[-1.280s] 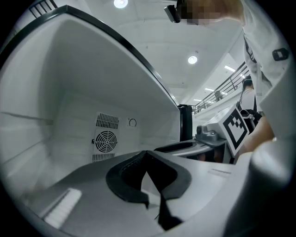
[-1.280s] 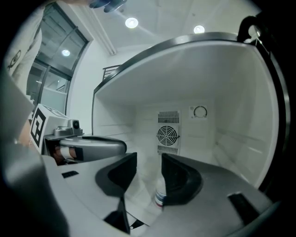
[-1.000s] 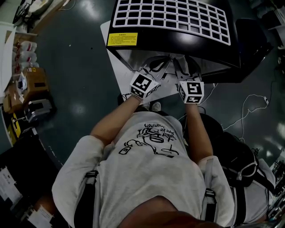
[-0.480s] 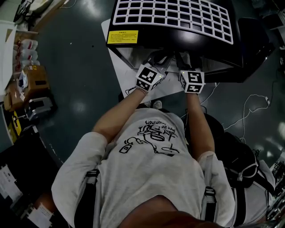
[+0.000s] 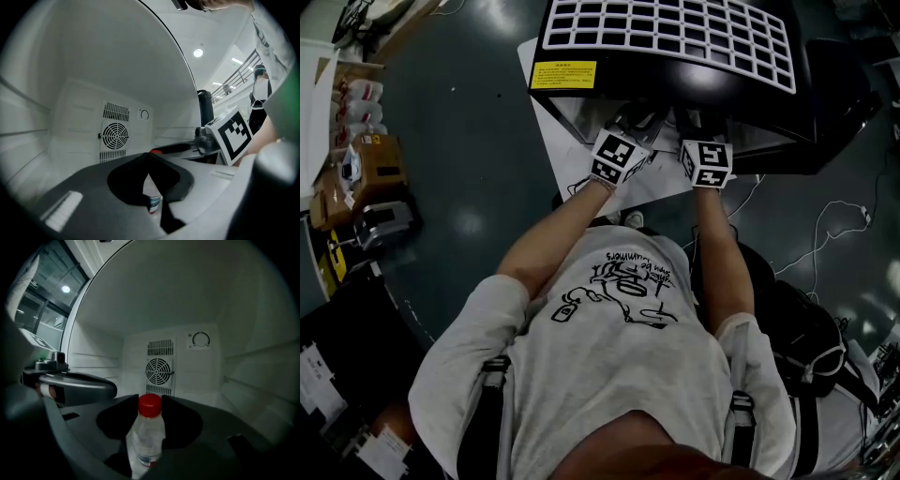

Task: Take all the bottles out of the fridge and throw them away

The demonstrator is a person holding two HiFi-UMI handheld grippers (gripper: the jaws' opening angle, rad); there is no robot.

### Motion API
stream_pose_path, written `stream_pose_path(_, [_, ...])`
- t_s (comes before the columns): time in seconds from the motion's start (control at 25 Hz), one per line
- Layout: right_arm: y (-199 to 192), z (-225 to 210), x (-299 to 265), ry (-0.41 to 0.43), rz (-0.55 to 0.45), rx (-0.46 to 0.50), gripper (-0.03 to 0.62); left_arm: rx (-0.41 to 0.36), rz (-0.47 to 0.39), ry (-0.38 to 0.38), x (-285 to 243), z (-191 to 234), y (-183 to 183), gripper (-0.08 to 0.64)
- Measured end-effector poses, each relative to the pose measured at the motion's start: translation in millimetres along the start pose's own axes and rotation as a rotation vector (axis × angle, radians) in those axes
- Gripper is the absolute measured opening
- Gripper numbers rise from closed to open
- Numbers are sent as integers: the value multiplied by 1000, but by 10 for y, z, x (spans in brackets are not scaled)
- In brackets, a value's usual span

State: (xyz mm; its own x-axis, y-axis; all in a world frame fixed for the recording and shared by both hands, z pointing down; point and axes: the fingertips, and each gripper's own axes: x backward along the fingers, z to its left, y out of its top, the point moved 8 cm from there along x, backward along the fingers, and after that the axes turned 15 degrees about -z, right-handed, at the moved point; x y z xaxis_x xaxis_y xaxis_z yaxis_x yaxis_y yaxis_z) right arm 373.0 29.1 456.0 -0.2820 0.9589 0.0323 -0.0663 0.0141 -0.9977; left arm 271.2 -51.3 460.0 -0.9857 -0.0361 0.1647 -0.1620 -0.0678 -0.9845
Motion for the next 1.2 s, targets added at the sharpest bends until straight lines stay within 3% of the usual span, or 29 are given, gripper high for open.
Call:
stream_pose_path(0.8, [315, 203, 311, 30, -3, 1, 156, 30, -28, 1, 218, -28, 309, 6])
stream_pose_path(1.2, [545, 323, 558, 72, -12, -65, 156, 56, -29, -23, 389, -141, 466, 6])
